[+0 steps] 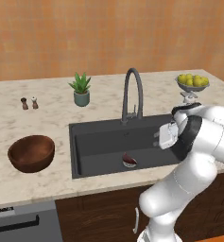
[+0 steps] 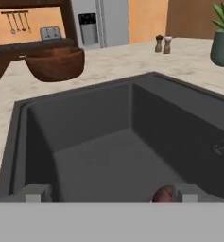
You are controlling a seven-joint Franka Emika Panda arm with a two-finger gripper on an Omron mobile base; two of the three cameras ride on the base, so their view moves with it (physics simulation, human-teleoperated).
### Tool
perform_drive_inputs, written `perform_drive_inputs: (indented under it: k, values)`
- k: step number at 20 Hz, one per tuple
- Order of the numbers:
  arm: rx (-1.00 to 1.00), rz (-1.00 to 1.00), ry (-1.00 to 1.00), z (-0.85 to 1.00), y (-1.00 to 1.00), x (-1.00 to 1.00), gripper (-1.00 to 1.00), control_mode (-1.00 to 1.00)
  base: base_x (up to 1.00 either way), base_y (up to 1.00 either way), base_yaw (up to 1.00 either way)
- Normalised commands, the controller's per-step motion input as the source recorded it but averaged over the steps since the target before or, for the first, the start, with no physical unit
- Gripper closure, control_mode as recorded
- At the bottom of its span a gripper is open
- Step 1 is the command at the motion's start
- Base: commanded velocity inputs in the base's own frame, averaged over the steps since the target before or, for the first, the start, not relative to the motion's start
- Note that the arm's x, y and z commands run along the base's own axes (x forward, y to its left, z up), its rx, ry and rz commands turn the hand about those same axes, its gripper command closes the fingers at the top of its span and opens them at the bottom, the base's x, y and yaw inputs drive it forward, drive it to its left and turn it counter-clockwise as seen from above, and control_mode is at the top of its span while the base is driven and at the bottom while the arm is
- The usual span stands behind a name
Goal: Pick the potato from the sink and place it in the bowl. Then pick the bowl and place it in the microwave. Then close the microwave door and press the start button.
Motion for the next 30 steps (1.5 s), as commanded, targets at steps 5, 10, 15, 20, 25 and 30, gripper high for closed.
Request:
perform_drive_inputs:
  k: [5,10,15,20,25,30]
  values:
    - [0.00,0.00,0.00,-0.45,0.08,0.38,-1.00,-1.00,0.00,0.00,0.00]
    - [-0.02,0.00,0.00,-0.37,0.31,0.11,-1.00,-1.00,0.00,0.00,0.00]
    - [-0.01,0.00,0.00,-0.35,0.28,0.05,-1.00,-1.00,0.00,0.00,0.00]
    - [0.00,0.00,0.00,-0.35,0.01,0.10,-1.00,-1.00,0.00,0.00,0.00]
    - [0.00,0.00,0.00,-0.34,0.06,0.23,-1.00,-1.00,0.00,0.00,0.00]
    - [0.00,0.00,0.00,-0.41,0.01,0.27,-1.00,-1.00,0.00,0.00,0.00]
